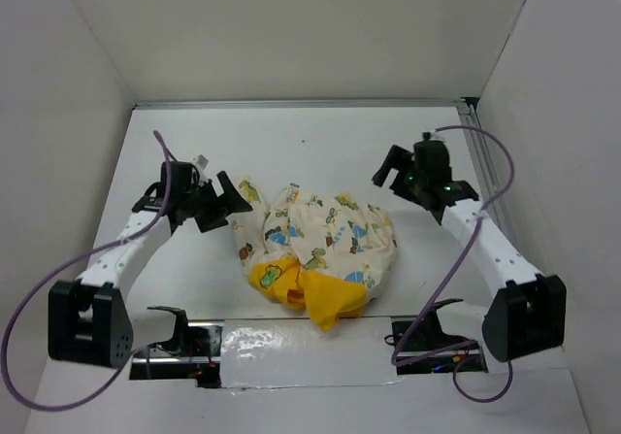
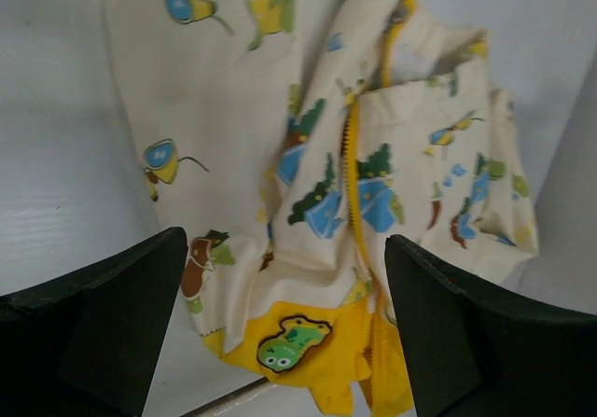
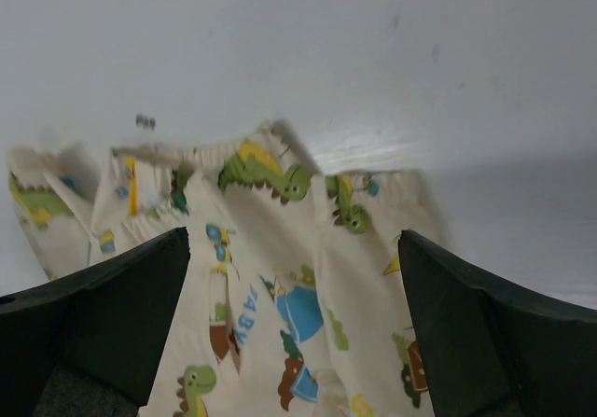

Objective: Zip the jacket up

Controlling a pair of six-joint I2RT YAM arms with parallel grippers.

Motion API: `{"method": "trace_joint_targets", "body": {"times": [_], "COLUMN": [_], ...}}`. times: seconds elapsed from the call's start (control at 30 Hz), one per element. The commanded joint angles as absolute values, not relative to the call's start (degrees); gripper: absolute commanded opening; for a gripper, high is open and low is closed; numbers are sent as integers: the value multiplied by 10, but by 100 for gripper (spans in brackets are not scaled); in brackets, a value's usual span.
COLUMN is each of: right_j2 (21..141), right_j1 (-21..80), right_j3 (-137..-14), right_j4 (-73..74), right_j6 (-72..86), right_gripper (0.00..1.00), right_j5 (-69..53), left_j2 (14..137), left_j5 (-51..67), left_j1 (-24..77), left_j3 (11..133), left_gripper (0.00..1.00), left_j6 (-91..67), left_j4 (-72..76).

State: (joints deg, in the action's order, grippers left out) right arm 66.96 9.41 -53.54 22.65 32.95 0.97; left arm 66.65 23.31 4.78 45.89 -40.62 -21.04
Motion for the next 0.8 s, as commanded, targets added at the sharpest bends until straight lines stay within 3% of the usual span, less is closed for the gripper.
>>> {"method": "trace_joint_targets", "body": {"times": [0.0,0.23,0.43,0.5,0.53,0.57,0.6,0.63,0.67,0.7,0.77], "right_j2": [700,826,938,964,972,982,984,986,987,986,975], "right_j1": [167,279,308,312,313,313,313,313,312,309,305], "right_j3": [-545,-584,-622,-635,-641,-648,-658,-664,-677,-687,-730], "right_j4": [243,247,236,226,224,223,219,214,210,218,237], "right_j6": [303,256,236,235,236,235,235,232,236,237,235], "right_gripper": [100,100,100,97,94,90,65,45,14,0,0], "right_j5": [-2,92,62,61,60,60,60,61,70,75,83], "left_j2": [740,850,962,978,990,996,1000,1008,1010,1010,987], "left_j5": [163,126,130,130,130,133,136,138,138,136,126], "left_j1": [63,79,105,112,116,118,118,118,119,120,129], "left_j3": [490,505,558,571,586,594,602,624,634,645,674], "left_gripper": [99,99,98,86,66,58,23,2,0,0,0], "left_j6": [-423,-413,-408,-404,-403,-401,-399,-397,-396,-387,-380], "left_j4": [-241,-215,-208,-205,-204,-203,-205,-209,-216,-221,-235]}}
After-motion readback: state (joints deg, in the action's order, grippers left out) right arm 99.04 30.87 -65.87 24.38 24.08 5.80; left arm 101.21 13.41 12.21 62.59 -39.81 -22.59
